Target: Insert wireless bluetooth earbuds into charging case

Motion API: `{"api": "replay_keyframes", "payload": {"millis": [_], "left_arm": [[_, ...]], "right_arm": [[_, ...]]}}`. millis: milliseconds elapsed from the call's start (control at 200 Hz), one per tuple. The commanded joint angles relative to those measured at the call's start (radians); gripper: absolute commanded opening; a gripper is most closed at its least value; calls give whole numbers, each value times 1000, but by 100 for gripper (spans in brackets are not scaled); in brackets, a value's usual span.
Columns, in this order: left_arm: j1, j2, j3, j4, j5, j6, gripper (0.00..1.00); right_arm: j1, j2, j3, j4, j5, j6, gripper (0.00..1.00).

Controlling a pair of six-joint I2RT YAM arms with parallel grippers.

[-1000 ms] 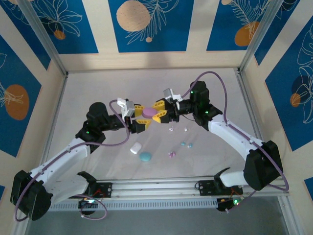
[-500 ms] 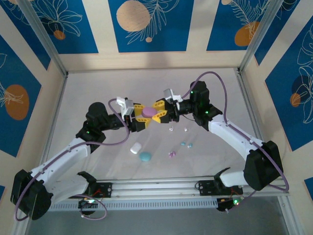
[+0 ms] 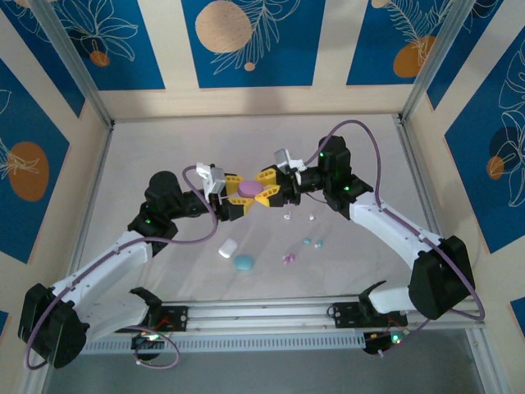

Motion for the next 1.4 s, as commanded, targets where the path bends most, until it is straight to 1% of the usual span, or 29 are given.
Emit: {"api": "replay_keyframes", "payload": {"millis": [0,115,380,540,595,795,905,1040,1120,1261,1341,1396], "left_arm": [[-14,-2,30,-15,49,33,52],[-14,0,37,-22,45,32,50],[-15,1,42,-35,45,33,41],[-14,-6,39,-57,52,52,38],[-15,-11,38,-72,54,66,36],[-15,-29,29,-84,63,106,35],[-15,-23,30,-69,62,99,34],[-16,-19,15,-9,57,65,34],[-15,-22,-3,25,41,48,34],[-17,-28,-45,95,-24,1,34],[-16,-27,-71,150,-37,-28,34],[-17,-26,-84,174,-53,-41,34]], "right_arm": [[-4,-9,9,4,1,14,35],[-1,-1,17,-8,-6,9,35],[6,1,25,-24,-4,1,36],[-5,2,36,-30,1,48,42],[-12,1,40,-33,9,74,45],[-33,18,94,-127,34,164,55],[-33,28,115,-156,39,184,56],[-24,24,130,-183,107,186,62],[-22,20,148,-205,151,223,65],[-18,3,195,-282,142,263,68],[-15,-31,200,-303,270,350,71],[-26,-58,199,-308,289,385,72]]}}
